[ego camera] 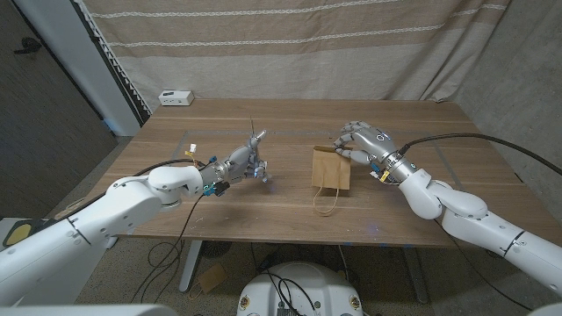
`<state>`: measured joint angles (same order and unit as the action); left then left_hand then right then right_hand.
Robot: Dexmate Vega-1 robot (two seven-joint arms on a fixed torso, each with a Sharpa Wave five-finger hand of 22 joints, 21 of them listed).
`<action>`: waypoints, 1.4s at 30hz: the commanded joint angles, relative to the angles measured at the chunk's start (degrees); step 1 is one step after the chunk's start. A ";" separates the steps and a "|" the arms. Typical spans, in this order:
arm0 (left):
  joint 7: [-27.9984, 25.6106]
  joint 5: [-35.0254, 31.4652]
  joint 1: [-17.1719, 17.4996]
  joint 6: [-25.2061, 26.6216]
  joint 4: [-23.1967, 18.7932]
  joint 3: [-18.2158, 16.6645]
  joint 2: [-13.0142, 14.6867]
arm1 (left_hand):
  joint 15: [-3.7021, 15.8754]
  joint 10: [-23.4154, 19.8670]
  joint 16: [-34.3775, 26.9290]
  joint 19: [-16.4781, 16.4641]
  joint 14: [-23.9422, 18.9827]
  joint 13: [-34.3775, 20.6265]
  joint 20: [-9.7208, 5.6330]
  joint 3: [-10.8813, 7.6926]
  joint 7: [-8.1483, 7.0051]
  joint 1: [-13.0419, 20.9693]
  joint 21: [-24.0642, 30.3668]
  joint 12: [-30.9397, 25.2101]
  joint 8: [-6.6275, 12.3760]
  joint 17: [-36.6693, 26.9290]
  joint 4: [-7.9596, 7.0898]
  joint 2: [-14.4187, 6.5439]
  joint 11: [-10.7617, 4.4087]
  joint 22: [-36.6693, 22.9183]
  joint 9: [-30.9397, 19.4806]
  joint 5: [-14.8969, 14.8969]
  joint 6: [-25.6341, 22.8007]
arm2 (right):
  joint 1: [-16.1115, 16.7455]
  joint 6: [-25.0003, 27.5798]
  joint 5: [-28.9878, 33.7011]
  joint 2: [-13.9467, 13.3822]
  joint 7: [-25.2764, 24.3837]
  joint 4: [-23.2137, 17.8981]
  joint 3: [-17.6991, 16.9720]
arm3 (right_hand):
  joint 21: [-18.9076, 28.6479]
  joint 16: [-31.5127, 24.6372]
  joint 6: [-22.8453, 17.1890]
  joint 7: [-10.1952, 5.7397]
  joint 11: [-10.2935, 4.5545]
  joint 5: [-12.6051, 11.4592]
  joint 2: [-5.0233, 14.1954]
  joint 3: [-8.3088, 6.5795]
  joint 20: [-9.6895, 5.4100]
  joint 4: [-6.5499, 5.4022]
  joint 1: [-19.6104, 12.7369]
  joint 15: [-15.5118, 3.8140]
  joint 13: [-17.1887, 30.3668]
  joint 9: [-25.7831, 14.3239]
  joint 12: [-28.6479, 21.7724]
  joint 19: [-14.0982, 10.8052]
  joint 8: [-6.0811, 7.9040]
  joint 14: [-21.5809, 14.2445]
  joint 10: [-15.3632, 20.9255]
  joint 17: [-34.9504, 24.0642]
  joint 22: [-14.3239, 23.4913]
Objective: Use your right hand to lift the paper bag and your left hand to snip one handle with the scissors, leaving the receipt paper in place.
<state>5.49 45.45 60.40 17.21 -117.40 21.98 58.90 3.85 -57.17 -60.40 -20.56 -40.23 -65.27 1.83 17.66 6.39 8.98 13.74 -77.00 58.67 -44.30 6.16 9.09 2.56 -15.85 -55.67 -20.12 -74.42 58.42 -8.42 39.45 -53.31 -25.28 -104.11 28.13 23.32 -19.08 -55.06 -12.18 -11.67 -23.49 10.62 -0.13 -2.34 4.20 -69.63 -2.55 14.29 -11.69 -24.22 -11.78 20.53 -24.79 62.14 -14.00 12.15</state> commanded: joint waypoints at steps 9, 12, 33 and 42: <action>3.68 -5.32 -5.52 1.31 1.39 4.08 -0.71 | 3.50 -1.13 -0.60 -0.46 0.38 -0.50 -0.14 2.02 4.72 -0.40 0.08 -0.45 7.07 -0.14 0.13 0.34 -0.77 -0.13 -0.01 -0.10 -4.53 | -8.41 -6.02 -1.69 0.06 3.63 4.29 0.73 | 0.47 -0.40 -0.37 -0.11 -0.07 0.28 -0.05 -0.09 -3.94 -0.34 -0.01 -10.58 3.04 -0.11 -0.52 -0.16 -0.23 -0.40 0.15 -0.19 0.16; 4.42 -5.71 -6.19 1.46 1.50 4.56 -1.00 | 3.40 -1.16 -0.61 -0.56 0.41 0.04 0.04 2.02 4.73 -0.38 0.11 -0.11 7.03 0.01 0.15 0.35 -0.64 -0.13 0.08 -0.09 -4.52 | -9.75 -7.16 -1.12 0.10 3.92 5.24 1.06 | 0.48 -0.37 -0.33 -0.13 -0.11 0.34 -0.10 -0.11 -3.91 -0.33 -0.06 -10.57 3.13 -0.12 -0.53 -0.08 -0.29 -0.35 -0.01 -0.20 0.16; 5.14 -7.51 -6.84 2.56 0.11 5.91 -1.09 | 3.42 -0.89 -1.16 -0.42 0.81 -0.13 0.04 2.05 4.72 -0.17 -0.01 -0.23 6.96 0.20 0.28 0.40 -0.62 -0.06 0.28 -0.07 -4.41 | -22.04 -17.88 5.08 3.48 -3.17 18.06 5.28 | 0.98 -0.68 -0.50 -0.16 -0.09 0.67 -0.02 -0.37 -4.01 -0.61 -0.12 -10.63 3.50 -0.20 -0.75 -0.68 -0.51 -1.00 -0.24 -0.41 0.19; 4.42 -9.55 -7.13 2.77 -1.26 5.76 -0.05 | 3.37 -0.85 -1.19 -0.47 0.91 -0.05 0.09 2.12 4.73 -0.46 0.03 -0.19 7.13 0.48 0.17 0.41 -0.54 -0.10 0.05 -0.05 -4.41 | -26.76 -20.62 7.18 4.96 -5.32 21.93 7.63 | 1.23 -0.81 -0.59 -0.15 -0.06 0.78 -0.03 -0.43 -4.33 -0.75 -0.07 -10.65 3.51 -0.24 -0.80 -1.03 -0.58 -1.30 -0.26 -0.49 0.19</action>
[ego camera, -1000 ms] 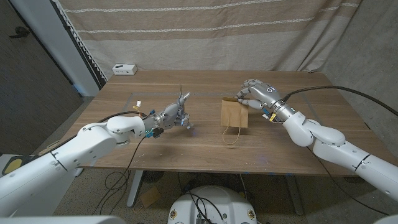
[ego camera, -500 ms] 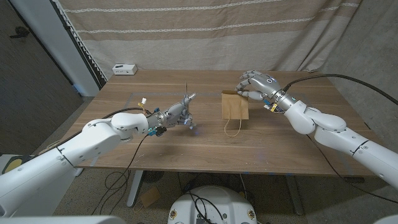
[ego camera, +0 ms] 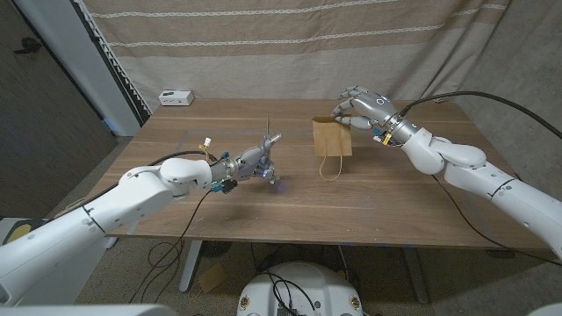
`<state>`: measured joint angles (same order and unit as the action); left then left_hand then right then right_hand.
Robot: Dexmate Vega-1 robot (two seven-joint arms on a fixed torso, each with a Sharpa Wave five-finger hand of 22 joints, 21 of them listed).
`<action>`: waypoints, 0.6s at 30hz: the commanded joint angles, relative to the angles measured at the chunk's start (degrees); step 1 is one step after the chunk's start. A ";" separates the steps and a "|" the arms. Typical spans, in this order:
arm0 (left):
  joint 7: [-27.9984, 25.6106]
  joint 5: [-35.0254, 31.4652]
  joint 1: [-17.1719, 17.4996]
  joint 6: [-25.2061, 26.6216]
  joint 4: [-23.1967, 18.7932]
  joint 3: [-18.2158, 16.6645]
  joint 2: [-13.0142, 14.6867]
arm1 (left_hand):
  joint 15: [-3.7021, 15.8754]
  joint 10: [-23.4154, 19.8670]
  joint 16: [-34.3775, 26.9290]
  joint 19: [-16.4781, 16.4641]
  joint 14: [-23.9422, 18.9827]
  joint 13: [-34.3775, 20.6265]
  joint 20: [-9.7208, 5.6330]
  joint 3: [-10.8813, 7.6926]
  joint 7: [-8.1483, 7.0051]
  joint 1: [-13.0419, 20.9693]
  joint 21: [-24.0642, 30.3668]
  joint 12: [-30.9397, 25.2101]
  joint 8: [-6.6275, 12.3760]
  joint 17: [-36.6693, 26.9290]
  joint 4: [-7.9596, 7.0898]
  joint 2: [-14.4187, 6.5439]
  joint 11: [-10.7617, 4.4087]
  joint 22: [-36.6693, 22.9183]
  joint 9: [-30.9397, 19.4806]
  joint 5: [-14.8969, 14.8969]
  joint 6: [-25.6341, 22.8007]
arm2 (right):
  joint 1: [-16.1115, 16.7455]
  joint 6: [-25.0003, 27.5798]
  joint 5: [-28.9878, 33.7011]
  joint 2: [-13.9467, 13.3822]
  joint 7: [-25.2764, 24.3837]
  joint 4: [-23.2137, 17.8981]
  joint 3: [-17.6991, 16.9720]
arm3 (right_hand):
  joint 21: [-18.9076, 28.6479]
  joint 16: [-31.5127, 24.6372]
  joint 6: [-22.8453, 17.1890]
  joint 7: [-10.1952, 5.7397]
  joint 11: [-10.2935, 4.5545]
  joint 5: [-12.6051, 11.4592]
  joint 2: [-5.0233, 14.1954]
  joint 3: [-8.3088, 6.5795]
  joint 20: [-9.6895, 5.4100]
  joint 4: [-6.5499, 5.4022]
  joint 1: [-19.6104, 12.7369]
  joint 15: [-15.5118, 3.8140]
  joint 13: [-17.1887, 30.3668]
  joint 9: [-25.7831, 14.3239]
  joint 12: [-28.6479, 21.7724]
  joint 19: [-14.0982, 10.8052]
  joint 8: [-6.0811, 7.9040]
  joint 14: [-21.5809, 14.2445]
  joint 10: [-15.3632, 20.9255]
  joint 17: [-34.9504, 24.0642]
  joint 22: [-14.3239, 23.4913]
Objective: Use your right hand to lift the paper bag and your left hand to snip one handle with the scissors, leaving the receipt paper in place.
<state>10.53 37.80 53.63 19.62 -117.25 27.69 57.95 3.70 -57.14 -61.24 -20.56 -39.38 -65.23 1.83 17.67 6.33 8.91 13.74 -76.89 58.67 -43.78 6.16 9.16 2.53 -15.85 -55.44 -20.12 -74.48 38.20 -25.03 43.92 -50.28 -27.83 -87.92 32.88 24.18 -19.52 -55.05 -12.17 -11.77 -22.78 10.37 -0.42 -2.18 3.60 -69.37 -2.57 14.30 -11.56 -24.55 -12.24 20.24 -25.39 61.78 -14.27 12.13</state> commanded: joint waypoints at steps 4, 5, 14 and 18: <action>-0.11 -3.01 -0.94 0.37 -1.68 0.54 0.97 | 3.59 -0.95 -0.59 -0.55 0.05 -0.13 0.08 2.11 4.79 -0.47 0.05 -0.35 7.34 -0.27 0.14 0.33 -0.47 -0.08 -0.40 -0.05 -4.52 | -8.31 -4.91 3.47 2.38 -3.24 6.94 3.84 | 0.43 -0.42 -0.67 -0.15 0.03 0.12 0.21 -0.18 -4.61 -0.17 -0.34 -10.65 3.48 -0.37 -0.49 -0.60 -0.33 -0.81 0.12 -0.25 0.20; -0.07 -3.24 -1.04 0.42 -1.73 0.65 0.94 | 3.54 -0.89 -0.53 -0.45 0.07 -0.15 0.12 2.11 4.79 -0.49 0.01 -0.34 7.01 -0.14 0.13 0.33 -0.46 -0.07 -0.07 -0.05 -4.18 | -8.74 -5.16 3.76 2.47 -3.47 7.25 4.10 | 0.46 -0.44 -0.69 -0.15 0.03 0.14 0.21 -0.20 -4.63 -0.19 -0.35 -10.66 3.55 -0.38 -0.57 -0.63 -0.34 -0.87 0.21 -0.26 0.20; 0.57 -5.15 -1.71 0.04 -1.94 1.51 0.57 | 3.55 -0.95 -0.69 -0.44 0.00 -0.49 0.09 2.09 4.80 -0.60 -0.03 -0.62 6.90 0.16 0.11 0.31 -0.52 -0.02 0.15 -0.06 -4.33 | -11.94 -6.56 5.25 3.28 -4.96 9.77 5.98 | 0.59 -0.50 -0.89 -0.13 0.06 0.22 0.20 -0.26 -4.68 -0.26 -0.36 -10.67 3.51 -0.41 -0.60 -0.70 -0.34 -1.02 0.23 -0.31 0.20; 1.13 -5.60 -2.09 0.00 -1.91 1.94 0.26 | 3.48 -1.12 -0.78 -0.44 -0.03 0.23 0.14 2.09 4.79 -0.62 -0.04 -0.22 6.94 0.27 0.13 0.33 -0.55 0.01 0.14 -0.06 -4.41 | -13.31 -7.26 5.72 3.59 -5.40 10.91 6.78 | 0.61 -0.51 -0.86 -0.14 0.06 0.25 0.18 -0.29 -4.71 -0.26 -0.39 -10.67 3.45 -0.42 -0.57 -0.67 -0.39 -1.06 0.21 -0.32 0.20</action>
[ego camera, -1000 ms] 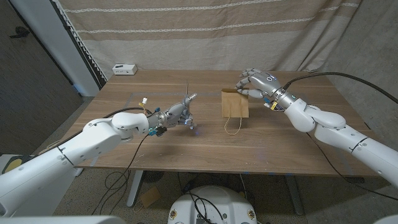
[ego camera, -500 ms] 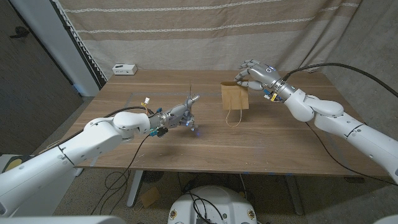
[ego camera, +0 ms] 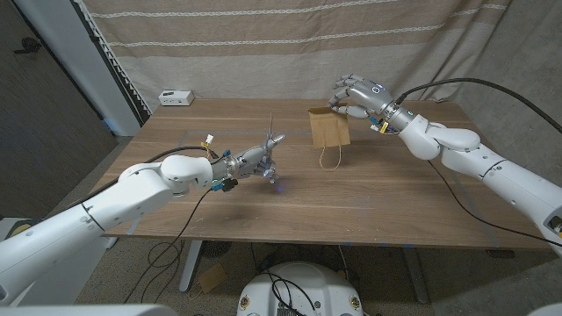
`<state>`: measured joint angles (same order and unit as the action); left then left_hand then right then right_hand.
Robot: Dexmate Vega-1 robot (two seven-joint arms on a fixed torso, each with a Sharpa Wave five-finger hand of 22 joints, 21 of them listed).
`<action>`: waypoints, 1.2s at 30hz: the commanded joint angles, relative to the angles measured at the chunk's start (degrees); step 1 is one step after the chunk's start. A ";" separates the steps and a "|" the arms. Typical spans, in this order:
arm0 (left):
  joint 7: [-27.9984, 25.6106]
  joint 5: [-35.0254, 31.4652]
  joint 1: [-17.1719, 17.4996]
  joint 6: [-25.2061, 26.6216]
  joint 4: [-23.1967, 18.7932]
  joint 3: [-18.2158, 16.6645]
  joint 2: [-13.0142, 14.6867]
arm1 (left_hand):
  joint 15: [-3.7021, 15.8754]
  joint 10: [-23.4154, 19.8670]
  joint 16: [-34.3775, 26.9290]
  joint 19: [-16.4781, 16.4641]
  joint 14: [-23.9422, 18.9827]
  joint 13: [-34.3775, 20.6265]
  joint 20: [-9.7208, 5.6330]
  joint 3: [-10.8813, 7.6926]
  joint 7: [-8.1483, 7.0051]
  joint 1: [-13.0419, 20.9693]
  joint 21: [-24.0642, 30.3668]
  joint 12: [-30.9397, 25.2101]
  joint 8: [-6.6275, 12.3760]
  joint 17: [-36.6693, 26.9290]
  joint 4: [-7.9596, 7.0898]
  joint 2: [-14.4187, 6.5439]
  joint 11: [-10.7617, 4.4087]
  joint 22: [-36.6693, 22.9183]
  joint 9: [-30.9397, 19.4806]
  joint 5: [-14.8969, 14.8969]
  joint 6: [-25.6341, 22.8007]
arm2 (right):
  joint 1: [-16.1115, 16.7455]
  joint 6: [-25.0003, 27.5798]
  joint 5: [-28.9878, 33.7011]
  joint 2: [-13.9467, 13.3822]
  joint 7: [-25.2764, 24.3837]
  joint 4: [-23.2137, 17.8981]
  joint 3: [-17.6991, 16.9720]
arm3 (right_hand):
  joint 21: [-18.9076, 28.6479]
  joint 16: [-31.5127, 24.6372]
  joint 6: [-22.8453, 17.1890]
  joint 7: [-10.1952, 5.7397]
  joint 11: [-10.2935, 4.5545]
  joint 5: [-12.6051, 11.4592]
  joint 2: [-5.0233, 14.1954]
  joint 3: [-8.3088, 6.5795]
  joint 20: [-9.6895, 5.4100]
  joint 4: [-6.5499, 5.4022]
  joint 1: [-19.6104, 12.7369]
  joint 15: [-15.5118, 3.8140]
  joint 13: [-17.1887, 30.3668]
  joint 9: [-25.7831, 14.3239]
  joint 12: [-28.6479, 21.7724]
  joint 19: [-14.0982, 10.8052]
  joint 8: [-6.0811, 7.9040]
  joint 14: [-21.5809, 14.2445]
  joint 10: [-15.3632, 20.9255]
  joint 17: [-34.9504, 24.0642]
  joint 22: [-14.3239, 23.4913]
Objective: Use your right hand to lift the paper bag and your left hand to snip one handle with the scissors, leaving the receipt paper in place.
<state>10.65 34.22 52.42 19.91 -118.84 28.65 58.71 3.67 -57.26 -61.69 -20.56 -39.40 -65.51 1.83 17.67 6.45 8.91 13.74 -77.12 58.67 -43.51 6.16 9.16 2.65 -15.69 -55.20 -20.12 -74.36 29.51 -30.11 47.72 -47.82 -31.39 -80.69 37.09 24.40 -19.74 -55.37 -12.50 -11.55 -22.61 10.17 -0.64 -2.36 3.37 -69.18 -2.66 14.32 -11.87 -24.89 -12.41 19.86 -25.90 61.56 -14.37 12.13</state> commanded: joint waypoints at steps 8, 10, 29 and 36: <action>-0.32 -6.06 -0.99 -0.62 -1.48 2.08 -0.44 | 3.61 -1.10 -0.43 -0.47 0.21 0.31 0.10 2.06 4.66 -0.63 -0.02 -0.19 6.69 0.06 0.14 0.29 -0.72 -0.16 0.25 -0.08 -4.46 | -7.51 -3.05 3.52 2.16 -3.37 6.50 4.49 | 0.45 -0.29 -0.55 0.19 -0.16 0.13 0.33 -0.08 -4.62 -0.05 -0.61 -10.58 3.43 -0.13 -0.28 -0.49 -0.05 -0.61 0.46 -0.23 0.20; -0.35 -5.99 -0.90 -0.38 -1.49 2.00 -0.51 | 3.56 -1.10 -0.43 -0.50 0.16 0.38 0.07 2.06 4.66 -0.63 -0.01 -0.15 6.45 0.17 0.14 0.28 -0.68 -0.16 0.56 -0.08 -4.34 | -8.31 -3.32 3.93 2.52 -3.80 7.33 5.09 | 0.48 -0.29 -0.60 0.20 -0.17 0.14 0.33 -0.09 -4.60 -0.05 -0.62 -10.59 3.41 -0.13 -0.27 -0.54 -0.04 -0.62 0.44 -0.23 0.20; 1.55 -9.29 -2.78 -0.47 -0.59 3.46 -1.46 | 3.52 -1.19 -0.88 -0.55 -0.02 0.02 0.10 2.05 4.68 -0.61 -0.01 -0.47 6.78 0.29 0.18 0.29 -0.74 -0.13 0.28 -0.09 -4.51 | -16.09 -5.10 8.92 4.80 -8.67 12.92 11.03 | 0.32 -0.04 -0.80 0.21 -0.16 0.30 0.11 0.02 -5.03 -0.16 -0.51 -10.55 3.09 -0.14 -0.25 0.39 -0.19 -0.20 0.76 -0.18 0.16; 2.20 -10.95 -3.80 -0.66 0.07 4.49 -2.29 | 3.69 -1.18 -1.09 -0.58 -0.05 -0.18 0.13 2.06 4.68 -0.53 0.01 -0.64 6.78 0.40 0.24 0.33 -0.80 -0.14 0.33 -0.09 -4.51 | -18.84 -6.15 10.63 5.49 -9.64 14.00 13.07 | 0.35 0.02 -0.88 0.21 -0.19 0.33 0.13 0.01 -5.06 -0.19 -0.52 -10.56 3.00 -0.15 -0.22 0.47 -0.23 -0.11 0.78 -0.18 0.15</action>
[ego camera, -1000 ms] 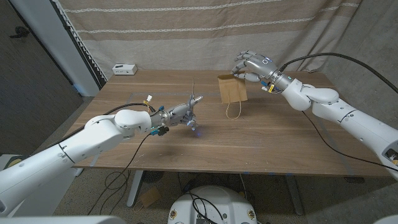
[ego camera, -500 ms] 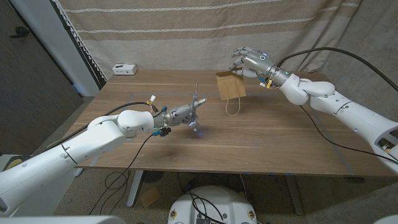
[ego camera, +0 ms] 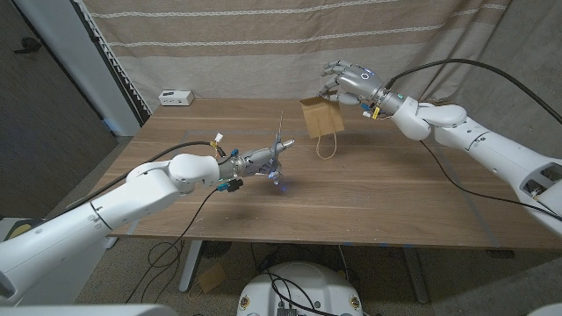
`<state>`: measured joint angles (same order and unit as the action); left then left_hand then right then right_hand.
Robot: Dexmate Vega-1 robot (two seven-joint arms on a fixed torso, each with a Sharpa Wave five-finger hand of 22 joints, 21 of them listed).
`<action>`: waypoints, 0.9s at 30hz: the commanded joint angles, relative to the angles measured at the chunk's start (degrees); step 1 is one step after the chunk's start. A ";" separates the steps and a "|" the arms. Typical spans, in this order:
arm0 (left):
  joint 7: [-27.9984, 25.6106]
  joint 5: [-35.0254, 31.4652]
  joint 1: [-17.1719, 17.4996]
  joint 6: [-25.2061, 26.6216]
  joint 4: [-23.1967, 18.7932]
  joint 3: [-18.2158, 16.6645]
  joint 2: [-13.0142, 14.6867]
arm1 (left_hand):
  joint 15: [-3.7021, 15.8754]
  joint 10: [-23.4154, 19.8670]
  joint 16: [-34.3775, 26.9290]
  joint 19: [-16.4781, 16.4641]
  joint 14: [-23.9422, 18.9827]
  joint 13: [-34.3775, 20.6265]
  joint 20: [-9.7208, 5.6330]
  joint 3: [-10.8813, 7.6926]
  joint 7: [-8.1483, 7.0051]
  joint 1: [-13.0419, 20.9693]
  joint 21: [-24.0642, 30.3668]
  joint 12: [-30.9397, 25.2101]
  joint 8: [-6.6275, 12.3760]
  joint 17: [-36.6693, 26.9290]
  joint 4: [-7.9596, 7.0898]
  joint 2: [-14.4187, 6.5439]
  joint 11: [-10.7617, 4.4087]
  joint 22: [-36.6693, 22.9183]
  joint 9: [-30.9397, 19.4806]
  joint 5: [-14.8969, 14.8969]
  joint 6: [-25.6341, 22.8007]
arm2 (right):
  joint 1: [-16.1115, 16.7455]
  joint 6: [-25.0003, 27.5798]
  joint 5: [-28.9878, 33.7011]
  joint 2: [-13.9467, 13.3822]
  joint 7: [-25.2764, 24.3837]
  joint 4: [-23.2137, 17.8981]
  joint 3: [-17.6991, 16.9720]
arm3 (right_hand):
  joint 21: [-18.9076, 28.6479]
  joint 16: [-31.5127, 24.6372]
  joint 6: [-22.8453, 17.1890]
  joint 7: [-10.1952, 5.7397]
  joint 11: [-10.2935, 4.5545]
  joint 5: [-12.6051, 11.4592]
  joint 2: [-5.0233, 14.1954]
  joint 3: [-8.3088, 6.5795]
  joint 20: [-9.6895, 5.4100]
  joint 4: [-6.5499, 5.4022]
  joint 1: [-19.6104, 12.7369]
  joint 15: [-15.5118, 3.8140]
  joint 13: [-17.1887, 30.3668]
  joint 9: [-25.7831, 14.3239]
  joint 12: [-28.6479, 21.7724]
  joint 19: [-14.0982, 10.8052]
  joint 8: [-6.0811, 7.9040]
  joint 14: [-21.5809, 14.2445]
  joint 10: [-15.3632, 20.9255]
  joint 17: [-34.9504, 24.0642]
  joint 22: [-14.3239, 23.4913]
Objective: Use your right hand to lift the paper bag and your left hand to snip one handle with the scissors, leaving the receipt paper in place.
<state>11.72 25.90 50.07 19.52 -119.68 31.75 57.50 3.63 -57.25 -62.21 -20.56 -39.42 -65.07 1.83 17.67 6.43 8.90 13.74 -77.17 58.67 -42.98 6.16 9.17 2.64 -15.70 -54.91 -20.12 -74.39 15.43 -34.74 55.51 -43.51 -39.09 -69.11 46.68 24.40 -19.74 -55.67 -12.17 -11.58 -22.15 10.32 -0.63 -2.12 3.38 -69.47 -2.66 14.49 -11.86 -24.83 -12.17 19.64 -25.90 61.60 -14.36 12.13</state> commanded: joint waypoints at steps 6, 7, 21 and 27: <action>1.66 -3.14 -1.81 -0.68 1.38 1.71 -1.66 | 3.77 -1.50 -0.75 -0.59 -0.04 -0.29 0.08 2.05 4.70 -0.45 0.00 -0.49 6.91 -0.14 0.29 0.33 -0.89 -0.09 -0.07 -0.08 -4.57 | -6.10 -1.09 4.14 1.58 -3.03 3.01 4.77 | 0.41 0.05 -0.61 -0.12 -0.16 -0.09 0.00 -0.01 -5.18 -0.23 -0.24 -10.57 2.77 -0.17 -0.26 0.28 -0.08 -0.09 0.77 -0.19 0.14; 1.92 -3.18 -2.00 -0.48 1.41 1.84 -1.73 | 3.70 -1.53 -0.77 -0.60 -0.08 -0.38 0.13 2.05 4.70 -0.44 0.00 -0.57 6.90 -0.11 0.30 0.33 -1.03 -0.09 -0.05 -0.08 -4.57 | -6.33 -1.16 4.15 1.67 -3.16 3.22 4.96 | 0.45 0.05 -0.65 -0.13 -0.16 -0.08 0.01 -0.02 -5.05 -0.24 -0.24 -10.56 2.74 -0.17 -0.24 0.23 -0.08 -0.11 0.76 -0.19 0.14; 4.57 -4.88 -4.20 -0.50 2.34 3.61 -2.93 | 3.89 -1.57 -1.20 -0.55 -0.34 -1.35 0.05 2.02 4.68 0.30 -0.04 -1.31 7.29 0.06 0.72 0.52 -1.26 -0.05 -0.31 -0.03 -4.73 | -7.89 -0.53 5.88 1.31 -4.81 1.95 6.58 | 0.68 -0.01 -0.83 -0.12 -0.12 0.04 0.09 -0.02 -4.99 -0.43 -0.10 -10.53 2.80 -0.22 -0.44 0.05 -0.15 -0.28 1.07 -0.24 0.13; 4.66 -6.04 -4.37 -0.83 2.46 4.27 -3.32 | 4.05 -1.85 -1.40 -0.45 -0.27 -0.88 0.04 2.02 4.66 0.66 -0.04 -1.17 7.53 0.08 0.86 0.48 -1.12 -0.08 -0.41 -0.01 -4.90 | -8.19 -0.25 6.43 1.16 -5.06 1.48 6.80 | 0.71 -0.02 -0.63 -0.12 -0.14 0.09 0.11 -0.04 -5.01 -0.48 -0.08 -10.54 2.72 -0.24 -0.36 0.16 -0.29 -0.33 0.94 -0.26 0.13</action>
<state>15.29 21.77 46.58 19.06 -117.65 34.81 54.97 3.43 -57.37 -63.25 -20.56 -39.44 -66.09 1.83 17.67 6.32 8.91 13.74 -78.24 58.92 -43.00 6.16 9.18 2.76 -15.71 -55.07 -20.12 -74.49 8.10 -35.62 60.81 -42.07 -43.44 -66.72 52.68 24.84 -19.74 -55.88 -12.40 -11.36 -21.89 10.31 -0.51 -2.34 3.03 -69.45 -2.66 14.49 -11.84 -25.02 -11.97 19.40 -25.90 61.82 -14.52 12.12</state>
